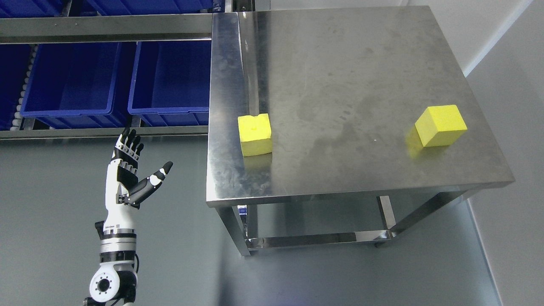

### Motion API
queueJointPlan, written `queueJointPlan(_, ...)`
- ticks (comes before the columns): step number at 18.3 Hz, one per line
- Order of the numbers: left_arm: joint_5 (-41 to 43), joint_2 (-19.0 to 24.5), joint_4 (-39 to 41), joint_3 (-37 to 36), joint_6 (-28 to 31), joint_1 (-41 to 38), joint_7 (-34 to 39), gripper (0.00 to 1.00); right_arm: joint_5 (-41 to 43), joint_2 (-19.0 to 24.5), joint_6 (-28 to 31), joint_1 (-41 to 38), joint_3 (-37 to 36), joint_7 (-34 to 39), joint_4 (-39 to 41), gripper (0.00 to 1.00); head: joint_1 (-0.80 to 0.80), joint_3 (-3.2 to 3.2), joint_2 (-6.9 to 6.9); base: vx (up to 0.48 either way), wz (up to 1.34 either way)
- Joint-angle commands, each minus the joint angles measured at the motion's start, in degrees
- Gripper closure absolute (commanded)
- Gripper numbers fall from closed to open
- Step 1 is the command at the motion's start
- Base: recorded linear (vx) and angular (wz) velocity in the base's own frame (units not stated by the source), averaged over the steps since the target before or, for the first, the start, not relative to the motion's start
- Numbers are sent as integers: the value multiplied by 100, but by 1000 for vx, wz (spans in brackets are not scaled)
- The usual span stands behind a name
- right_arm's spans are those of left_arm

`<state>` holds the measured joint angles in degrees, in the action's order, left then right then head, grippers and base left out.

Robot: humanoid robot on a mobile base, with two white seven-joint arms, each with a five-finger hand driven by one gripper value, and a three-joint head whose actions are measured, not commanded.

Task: Move yellow foam block to right shelf middle
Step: 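Raise the left hand toward the yellow foam cube nearer the table edge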

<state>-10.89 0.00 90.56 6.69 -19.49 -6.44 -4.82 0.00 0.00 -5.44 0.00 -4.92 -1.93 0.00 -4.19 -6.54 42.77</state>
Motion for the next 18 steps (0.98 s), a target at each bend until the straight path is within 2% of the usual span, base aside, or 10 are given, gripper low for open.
queueJointPlan(1, 113, 100, 59, 114, -11, 3, -1, 0, -18, -100, -1, -9, 0, -1, 100, 0, 0, 0, 0, 0, 0)
queueJointPlan(4, 113, 100, 76, 87, -11, 55, -53, 0, -18, -100, -1, -9, 0, -1, 100, 0, 0, 0, 0, 0, 0)
queueJointPlan(8, 113, 100, 76, 96, 15, 397, -589, 0, -18, -100, -1, -9, 0, -1, 100, 0, 0, 0, 0, 0, 0)
queueJointPlan(15, 113, 100, 76, 35, 68, 1320, -651, 0, -18, -100, -1, -9, 0, -1, 100, 0, 0, 0, 0, 0, 0)
queueJointPlan(18, 139, 100, 59, -281, 235, 1549, -634, 0, -18, -100, -1, -9, 0, -1, 100, 0, 0, 0, 0, 0, 0)
